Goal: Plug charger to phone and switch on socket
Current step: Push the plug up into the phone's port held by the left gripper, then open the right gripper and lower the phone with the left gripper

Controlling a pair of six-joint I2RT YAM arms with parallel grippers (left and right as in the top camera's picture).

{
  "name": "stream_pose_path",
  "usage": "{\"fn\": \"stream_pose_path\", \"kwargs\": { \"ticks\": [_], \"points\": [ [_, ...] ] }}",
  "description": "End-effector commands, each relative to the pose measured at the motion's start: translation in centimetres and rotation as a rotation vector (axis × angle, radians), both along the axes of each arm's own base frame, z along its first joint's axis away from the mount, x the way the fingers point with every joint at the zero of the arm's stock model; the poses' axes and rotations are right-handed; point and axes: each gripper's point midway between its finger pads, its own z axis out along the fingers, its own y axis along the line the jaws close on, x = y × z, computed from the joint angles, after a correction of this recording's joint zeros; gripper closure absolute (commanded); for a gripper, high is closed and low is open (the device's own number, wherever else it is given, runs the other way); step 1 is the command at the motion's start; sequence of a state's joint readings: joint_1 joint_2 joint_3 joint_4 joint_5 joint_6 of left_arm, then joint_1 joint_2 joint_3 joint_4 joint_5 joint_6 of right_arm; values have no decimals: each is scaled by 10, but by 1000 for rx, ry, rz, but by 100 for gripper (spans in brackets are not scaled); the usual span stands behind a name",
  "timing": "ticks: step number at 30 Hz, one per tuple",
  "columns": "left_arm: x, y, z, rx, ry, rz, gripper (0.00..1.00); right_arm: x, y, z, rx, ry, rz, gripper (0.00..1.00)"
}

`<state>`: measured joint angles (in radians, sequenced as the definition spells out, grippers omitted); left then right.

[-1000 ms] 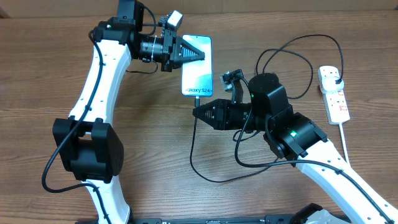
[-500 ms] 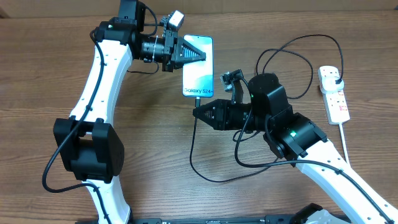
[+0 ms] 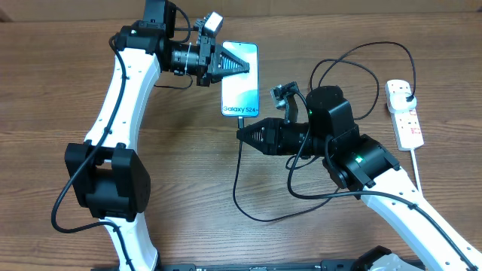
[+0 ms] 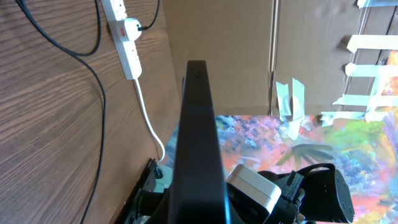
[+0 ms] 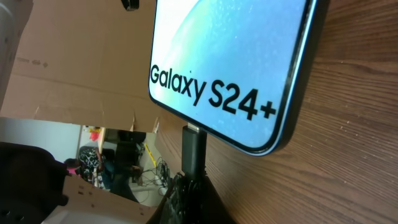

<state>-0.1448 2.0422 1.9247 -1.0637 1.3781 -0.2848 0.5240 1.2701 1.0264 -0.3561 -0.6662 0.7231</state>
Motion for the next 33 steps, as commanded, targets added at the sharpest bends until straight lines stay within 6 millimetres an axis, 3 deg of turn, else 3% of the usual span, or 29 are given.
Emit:
{"fn": "stream_pose_path", "kwargs": {
  "ticks": [1,6,15,23,33],
  "points": [
    [-11,-8,20,-56,-34,-44,96,20,-12,1,-25,-41,-80,96],
    [-10,-7,20,-55,-38,-41,96,19,-13,-1,-29,-34,-80,93],
    [11,15,-3,83,-59,63,96,12,-16,-12,-78,-29,-53,61],
    [23,41,-53,383,-20,174,96,11,-17,-15,-95,-43,-40,41],
    [18,63,-101,575,-15,174,96,7,-30,-37,-188,30,-85,30]
  ]
}}
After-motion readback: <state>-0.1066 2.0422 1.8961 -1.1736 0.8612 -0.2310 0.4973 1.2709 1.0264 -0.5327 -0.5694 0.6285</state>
